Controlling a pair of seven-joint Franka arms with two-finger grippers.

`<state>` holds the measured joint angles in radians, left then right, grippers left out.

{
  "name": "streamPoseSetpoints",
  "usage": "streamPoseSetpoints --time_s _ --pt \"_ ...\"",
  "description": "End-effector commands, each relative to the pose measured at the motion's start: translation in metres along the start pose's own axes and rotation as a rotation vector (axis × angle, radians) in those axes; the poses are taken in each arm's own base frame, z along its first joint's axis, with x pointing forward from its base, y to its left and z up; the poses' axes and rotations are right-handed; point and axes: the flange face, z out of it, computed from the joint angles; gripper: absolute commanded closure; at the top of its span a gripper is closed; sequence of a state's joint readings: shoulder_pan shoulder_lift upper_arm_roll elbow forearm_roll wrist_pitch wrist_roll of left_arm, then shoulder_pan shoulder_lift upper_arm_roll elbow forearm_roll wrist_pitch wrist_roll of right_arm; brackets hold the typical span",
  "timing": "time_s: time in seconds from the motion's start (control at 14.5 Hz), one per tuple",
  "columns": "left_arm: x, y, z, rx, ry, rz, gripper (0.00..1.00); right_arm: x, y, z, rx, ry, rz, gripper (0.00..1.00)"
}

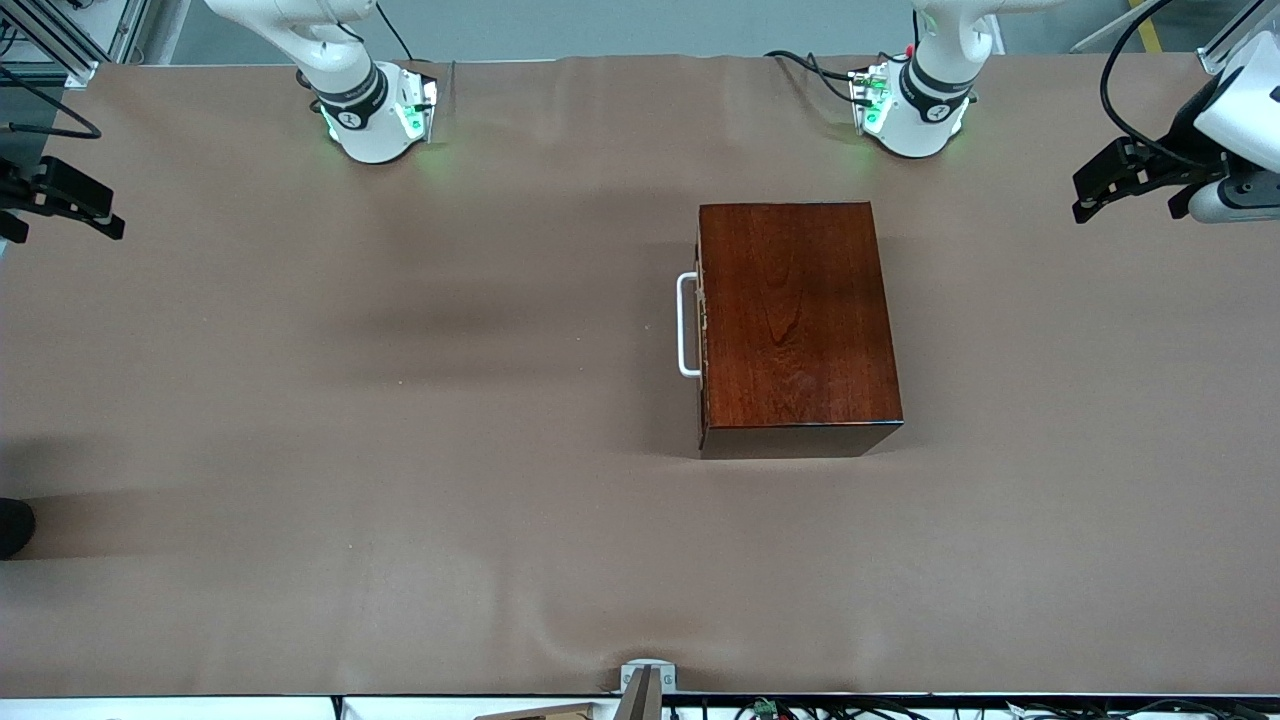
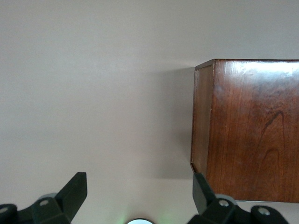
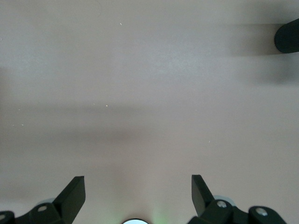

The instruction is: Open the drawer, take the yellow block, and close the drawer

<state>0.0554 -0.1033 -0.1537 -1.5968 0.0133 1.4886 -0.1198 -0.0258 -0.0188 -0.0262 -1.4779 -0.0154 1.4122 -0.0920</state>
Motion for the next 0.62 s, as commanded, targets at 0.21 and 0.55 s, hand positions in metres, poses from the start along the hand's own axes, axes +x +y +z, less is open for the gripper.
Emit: streamPoseSetpoints --time_s 0.21,0.55 --pt "-0.003 -0.002 -0.008 0.003 0.002 -0.011 0.0 -0.006 0.004 -0.005 -0.002 0.013 0.005 0.0" --pt "0.003 0.014 -0.011 -0.001 0.012 -0.014 0.0 -0.006 0.005 -0.005 -0.002 0.013 0.007 0.0"
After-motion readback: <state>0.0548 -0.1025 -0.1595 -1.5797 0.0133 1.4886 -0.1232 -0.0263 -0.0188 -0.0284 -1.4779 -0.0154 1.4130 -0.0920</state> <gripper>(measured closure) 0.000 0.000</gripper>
